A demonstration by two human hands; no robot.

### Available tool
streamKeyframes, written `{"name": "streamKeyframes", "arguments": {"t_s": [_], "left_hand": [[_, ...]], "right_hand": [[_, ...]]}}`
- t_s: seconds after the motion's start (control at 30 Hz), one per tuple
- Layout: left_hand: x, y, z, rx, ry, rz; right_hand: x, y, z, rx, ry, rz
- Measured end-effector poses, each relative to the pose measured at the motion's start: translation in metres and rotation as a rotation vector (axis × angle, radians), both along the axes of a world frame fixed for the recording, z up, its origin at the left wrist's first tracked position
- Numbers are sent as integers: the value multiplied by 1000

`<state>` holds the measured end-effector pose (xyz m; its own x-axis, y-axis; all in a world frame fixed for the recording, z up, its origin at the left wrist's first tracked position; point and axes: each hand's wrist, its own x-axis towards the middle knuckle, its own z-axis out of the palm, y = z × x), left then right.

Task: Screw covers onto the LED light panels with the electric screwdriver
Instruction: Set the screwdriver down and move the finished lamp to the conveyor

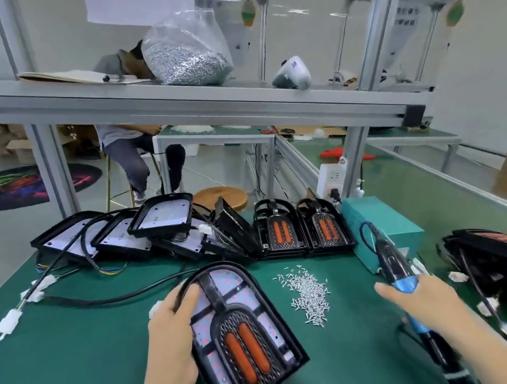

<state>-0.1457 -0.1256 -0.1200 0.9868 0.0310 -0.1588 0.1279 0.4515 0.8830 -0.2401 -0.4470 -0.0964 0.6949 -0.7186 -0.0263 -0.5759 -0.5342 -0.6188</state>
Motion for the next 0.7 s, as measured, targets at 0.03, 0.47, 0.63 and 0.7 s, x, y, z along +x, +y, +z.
{"name": "streamKeyframes", "arguments": {"t_s": [0.03,0.47,0.63,0.7], "left_hand": [[0,-1,2,31,-28,-10],[1,-4,1,66,-114,-76],[3,-3,1,67,-130,-95],[3,-2,4,71,-148,-113]], "right_hand": [[4,0,-4,-70,88,15],[28,7,-27,-434,418,44],[28,2,-34,-411,404,41],[25,1,-38,-418,401,60]]}}
